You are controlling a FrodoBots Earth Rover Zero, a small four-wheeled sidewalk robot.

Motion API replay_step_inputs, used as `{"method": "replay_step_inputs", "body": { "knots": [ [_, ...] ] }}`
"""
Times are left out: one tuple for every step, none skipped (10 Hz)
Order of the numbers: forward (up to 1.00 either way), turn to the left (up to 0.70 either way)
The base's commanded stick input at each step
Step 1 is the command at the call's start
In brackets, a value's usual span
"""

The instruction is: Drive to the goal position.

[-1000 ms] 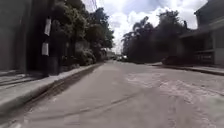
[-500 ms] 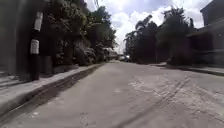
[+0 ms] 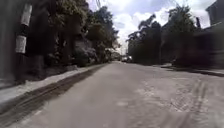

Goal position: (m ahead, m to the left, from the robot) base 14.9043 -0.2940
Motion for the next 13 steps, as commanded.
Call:
{"method": "replay_step_inputs", "body": {
  "knots": [
    [1.00,0.00],
    [1.00,0.00],
    [1.00,0.00],
    [1.00,0.00],
    [1.00,0.00],
    [1.00,0.00],
    [1.00,0.00],
    [1.00,0.00],
    [1.00,0.00],
    [1.00,0.00],
    [1.00,0.00],
    [1.00,0.00],
    [1.00,0.00]
  ]
}}
